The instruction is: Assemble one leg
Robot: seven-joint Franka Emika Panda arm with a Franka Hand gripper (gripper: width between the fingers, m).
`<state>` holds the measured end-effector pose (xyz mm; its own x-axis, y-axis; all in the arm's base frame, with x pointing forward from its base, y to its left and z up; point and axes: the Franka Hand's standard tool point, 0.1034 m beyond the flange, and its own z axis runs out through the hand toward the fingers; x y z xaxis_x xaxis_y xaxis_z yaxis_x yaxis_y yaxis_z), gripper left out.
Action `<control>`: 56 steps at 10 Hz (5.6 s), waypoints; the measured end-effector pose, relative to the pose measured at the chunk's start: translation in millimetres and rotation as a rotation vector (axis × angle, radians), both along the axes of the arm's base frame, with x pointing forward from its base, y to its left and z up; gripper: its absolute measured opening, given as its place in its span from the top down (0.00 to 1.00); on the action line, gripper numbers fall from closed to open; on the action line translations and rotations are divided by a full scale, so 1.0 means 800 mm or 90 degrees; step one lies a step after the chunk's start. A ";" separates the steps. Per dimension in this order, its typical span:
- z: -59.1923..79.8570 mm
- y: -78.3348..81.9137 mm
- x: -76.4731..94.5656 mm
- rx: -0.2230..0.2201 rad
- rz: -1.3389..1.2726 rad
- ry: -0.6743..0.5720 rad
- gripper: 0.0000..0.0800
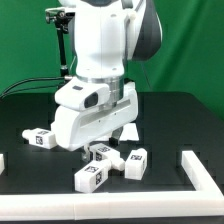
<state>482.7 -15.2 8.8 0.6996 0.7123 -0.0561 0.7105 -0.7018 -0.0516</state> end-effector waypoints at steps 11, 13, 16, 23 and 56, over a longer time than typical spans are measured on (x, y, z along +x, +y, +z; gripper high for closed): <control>0.005 -0.080 -0.007 -0.026 -0.016 -0.005 0.64; 0.003 -0.112 -0.008 -0.036 -0.020 -0.003 0.64; 0.000 -0.129 -0.008 -0.037 -0.010 -0.004 0.64; 0.023 -0.119 0.001 -0.045 -0.132 -0.027 0.21; 0.051 0.129 -0.057 -0.054 -0.626 0.001 0.64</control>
Offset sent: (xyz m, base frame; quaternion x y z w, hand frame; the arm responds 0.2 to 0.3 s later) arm 0.0000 0.0000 0.0000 0.0000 0.0000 0.0000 1.0000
